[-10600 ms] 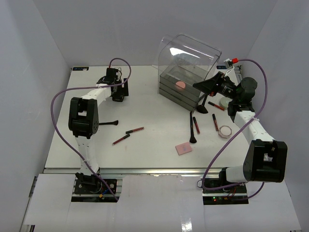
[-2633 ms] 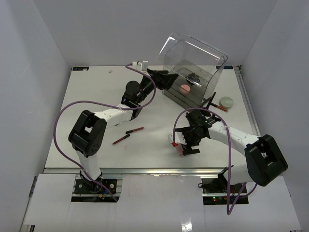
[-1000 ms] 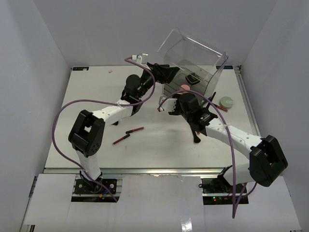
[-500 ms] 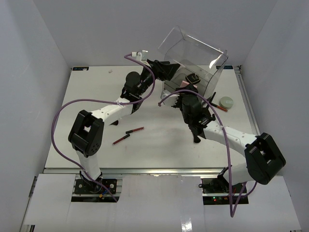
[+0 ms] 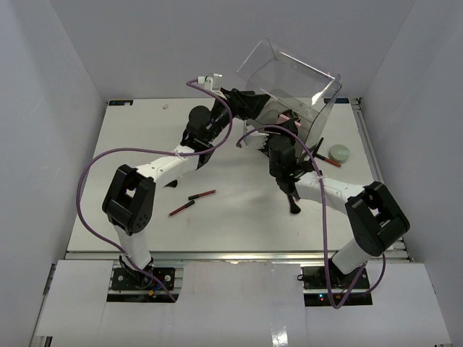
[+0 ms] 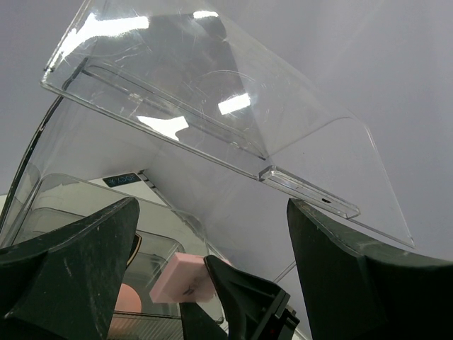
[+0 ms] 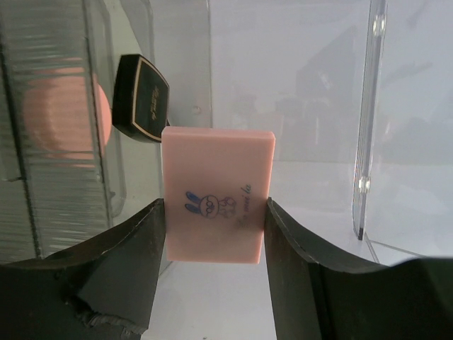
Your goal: Organize the makeup
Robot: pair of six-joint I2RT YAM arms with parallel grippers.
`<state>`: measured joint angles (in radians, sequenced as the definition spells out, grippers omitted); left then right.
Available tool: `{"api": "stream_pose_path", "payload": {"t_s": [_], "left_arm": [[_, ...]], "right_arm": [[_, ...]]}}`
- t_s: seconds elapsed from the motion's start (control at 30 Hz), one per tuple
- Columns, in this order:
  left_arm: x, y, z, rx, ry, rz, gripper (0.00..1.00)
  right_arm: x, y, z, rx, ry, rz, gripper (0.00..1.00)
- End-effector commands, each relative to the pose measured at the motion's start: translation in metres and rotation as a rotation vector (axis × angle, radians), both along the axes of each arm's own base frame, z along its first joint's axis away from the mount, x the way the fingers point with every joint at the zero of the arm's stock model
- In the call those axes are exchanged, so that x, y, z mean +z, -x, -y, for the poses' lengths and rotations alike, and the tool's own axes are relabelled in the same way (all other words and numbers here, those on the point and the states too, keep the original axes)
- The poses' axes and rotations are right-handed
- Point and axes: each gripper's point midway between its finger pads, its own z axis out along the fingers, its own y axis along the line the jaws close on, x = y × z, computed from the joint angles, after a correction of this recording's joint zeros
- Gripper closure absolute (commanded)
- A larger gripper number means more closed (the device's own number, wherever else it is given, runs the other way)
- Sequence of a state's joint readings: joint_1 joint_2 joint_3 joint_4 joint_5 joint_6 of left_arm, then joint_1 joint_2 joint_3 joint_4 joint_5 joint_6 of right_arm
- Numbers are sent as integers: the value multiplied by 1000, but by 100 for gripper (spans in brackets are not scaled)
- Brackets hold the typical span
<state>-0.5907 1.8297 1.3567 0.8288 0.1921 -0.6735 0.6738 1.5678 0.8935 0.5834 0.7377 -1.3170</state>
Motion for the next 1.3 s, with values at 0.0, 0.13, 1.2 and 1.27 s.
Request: {"api": "stream_pose_path", "payload": {"t_s": [0.0, 0.13, 1.2, 1.27], "left_arm": [[61, 16, -15, 9, 70, 104, 4], [61, 16, -14, 4, 70, 102, 4], [58, 16, -14, -4, 68, 88, 4], [58, 16, -14, -2, 67, 90, 4]], "right_arm": [[33, -10, 6, -67, -94, 95, 83], [26, -16, 5, -75, -80, 53, 53], [-98, 183, -52, 807, 17, -862, 2], [-104, 204, -43, 822, -25, -913, 2]]}}
